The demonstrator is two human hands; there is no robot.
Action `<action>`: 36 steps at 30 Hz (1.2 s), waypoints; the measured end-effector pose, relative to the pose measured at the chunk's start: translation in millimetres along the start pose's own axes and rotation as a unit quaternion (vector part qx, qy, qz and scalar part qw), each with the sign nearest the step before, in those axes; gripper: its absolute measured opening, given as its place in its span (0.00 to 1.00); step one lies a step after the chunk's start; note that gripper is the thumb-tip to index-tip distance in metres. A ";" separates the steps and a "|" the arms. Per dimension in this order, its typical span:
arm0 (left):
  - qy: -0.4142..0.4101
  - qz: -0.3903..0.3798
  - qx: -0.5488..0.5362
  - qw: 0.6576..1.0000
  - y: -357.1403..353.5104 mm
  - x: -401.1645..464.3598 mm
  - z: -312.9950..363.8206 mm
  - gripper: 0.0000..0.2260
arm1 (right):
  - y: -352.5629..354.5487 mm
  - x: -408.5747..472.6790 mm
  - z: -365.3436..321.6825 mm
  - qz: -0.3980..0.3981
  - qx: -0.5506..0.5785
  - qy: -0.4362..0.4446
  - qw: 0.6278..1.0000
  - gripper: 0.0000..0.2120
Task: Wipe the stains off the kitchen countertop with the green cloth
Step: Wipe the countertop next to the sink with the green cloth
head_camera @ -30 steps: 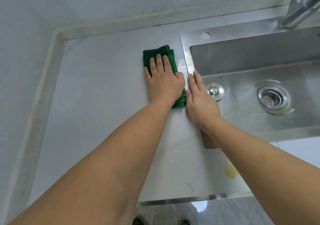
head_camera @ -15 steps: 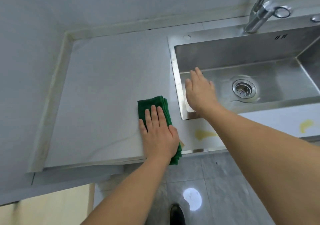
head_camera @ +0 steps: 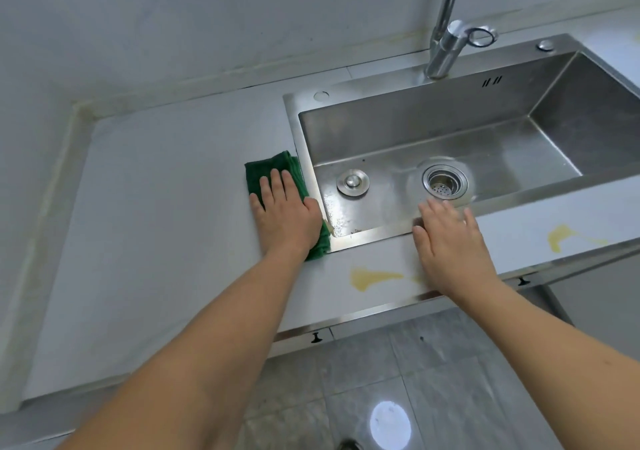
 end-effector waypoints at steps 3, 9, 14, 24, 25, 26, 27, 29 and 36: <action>-0.006 -0.004 -0.004 1.000 -3.7 -43.4 -1.0 0.30 | -6.5 -9.2 2.7 -0.023 -0.019 0.020 0.999 0.33; -0.025 -0.036 0.016 0.999 -11.9 -107.8 -2.6 0.31 | -5.5 -12.4 12.6 -0.034 -0.008 0.053 0.998 0.34; -0.044 -0.038 0.029 0.998 -11.1 -91.8 2.4 0.32 | 2.2 -0.9 43.1 0.015 0.030 0.039 0.999 0.30; -0.240 -0.082 0.061 0.965 -14.6 -78.4 16.5 0.34 | -4.0 -0.4 58.4 0.070 0.077 0.055 0.993 0.27; -0.275 -0.091 0.069 0.955 -16.0 -86.2 15.3 0.34 | -4.4 -1.5 57.4 0.074 0.076 0.058 0.993 0.27; -0.311 -0.099 0.077 0.942 -16.8 -94.4 15.5 0.34 | -4.3 -0.8 57.0 0.074 0.077 0.061 0.992 0.27; -0.350 -0.107 0.084 0.927 -18.4 -103.3 16.9 0.34 | -4.6 -0.1 57.1 0.070 0.080 0.061 0.992 0.27; -0.421 -0.124 0.101 0.893 -22.5 -118.6 19.9 0.34 | -4.9 -1.1 56.8 0.072 0.083 0.065 0.992 0.27; -0.642 -0.201 0.130 0.728 -27.8 -122.4 56.5 0.34 | -6.9 -0.4 58.5 0.089 0.087 0.075 0.989 0.27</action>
Point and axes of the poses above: each hand's wrist, its own x-axis towards the middle knuckle, its own y-axis out of the back of the hand, z = x × y, the point moved 6 cm from there along x, towards the middle knuckle, and after that the axes turned 3 degrees about -x, right-handed, at the moved point
